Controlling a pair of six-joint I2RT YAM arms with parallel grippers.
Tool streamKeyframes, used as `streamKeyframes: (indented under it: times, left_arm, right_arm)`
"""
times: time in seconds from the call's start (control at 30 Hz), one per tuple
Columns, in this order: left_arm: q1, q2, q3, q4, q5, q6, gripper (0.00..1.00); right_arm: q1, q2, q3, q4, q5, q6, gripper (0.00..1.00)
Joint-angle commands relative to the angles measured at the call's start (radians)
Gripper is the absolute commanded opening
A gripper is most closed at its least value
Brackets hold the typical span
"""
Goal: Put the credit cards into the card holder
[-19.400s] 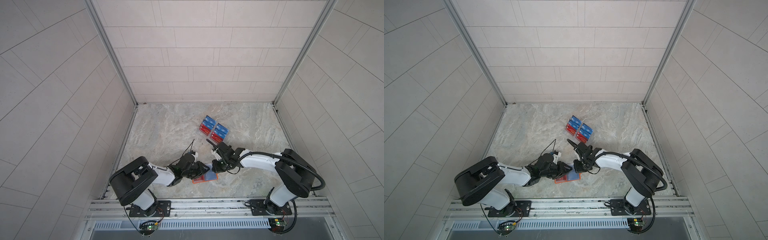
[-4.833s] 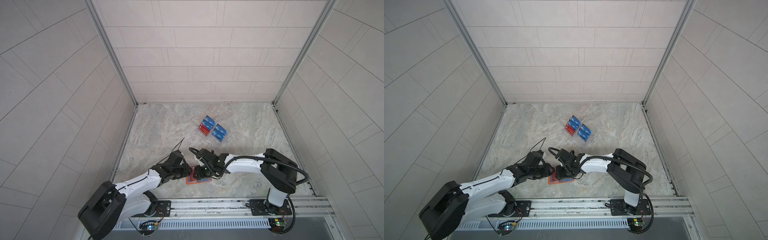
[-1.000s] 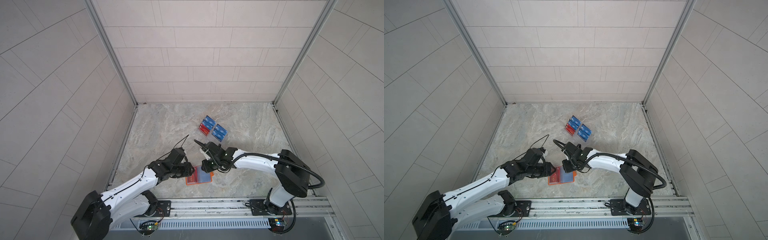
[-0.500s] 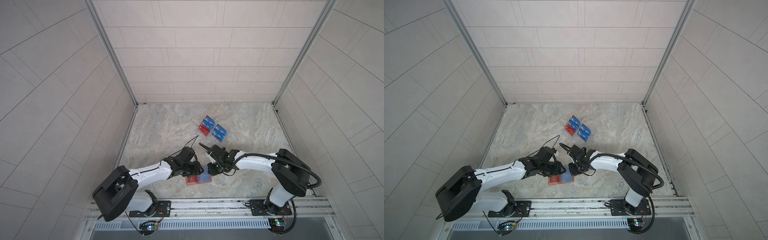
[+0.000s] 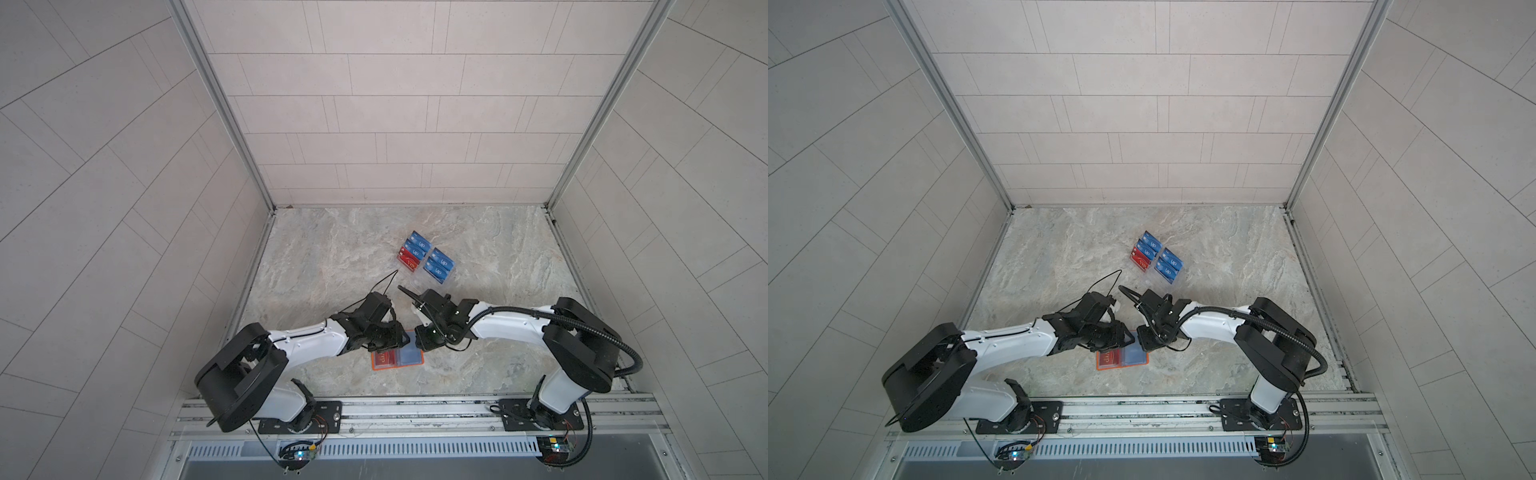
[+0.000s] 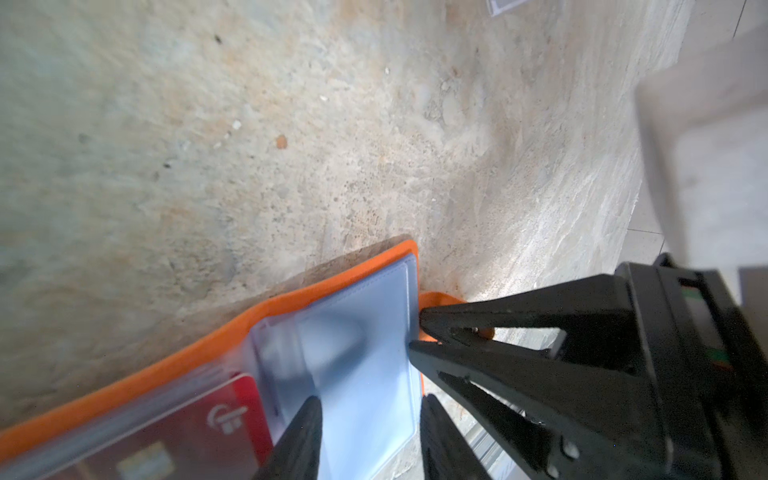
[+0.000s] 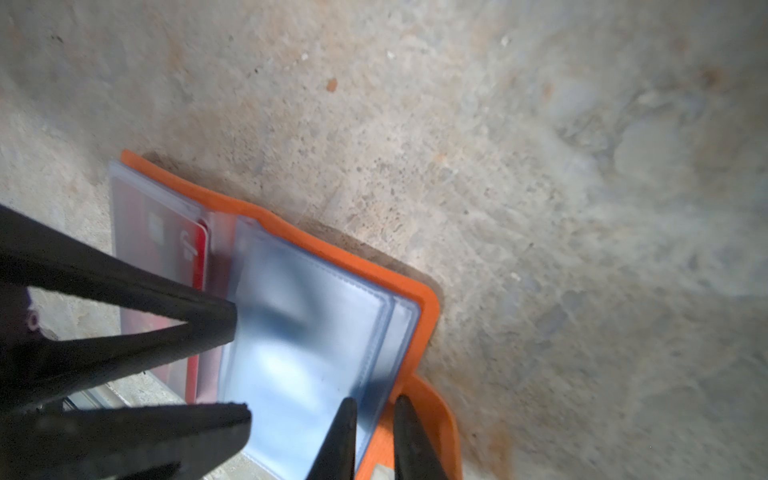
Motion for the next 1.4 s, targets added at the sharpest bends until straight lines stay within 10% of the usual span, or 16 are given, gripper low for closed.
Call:
streamKeyframes:
  times: [0.0, 1.37]
  left_arm:
    - [0.007, 0.01, -0.024, 0.033, 0.0, -0.006, 0.43]
    - [0.009, -0.002, -0.179, 0.354, 0.068, -0.209, 0.42]
  right_arm:
    - [-0.004, 0.028, -0.018, -0.016, 0.029, 0.009, 0.2]
    - [-0.001, 0.038, -0.014, 0.009, 0.02, 0.018, 0.19]
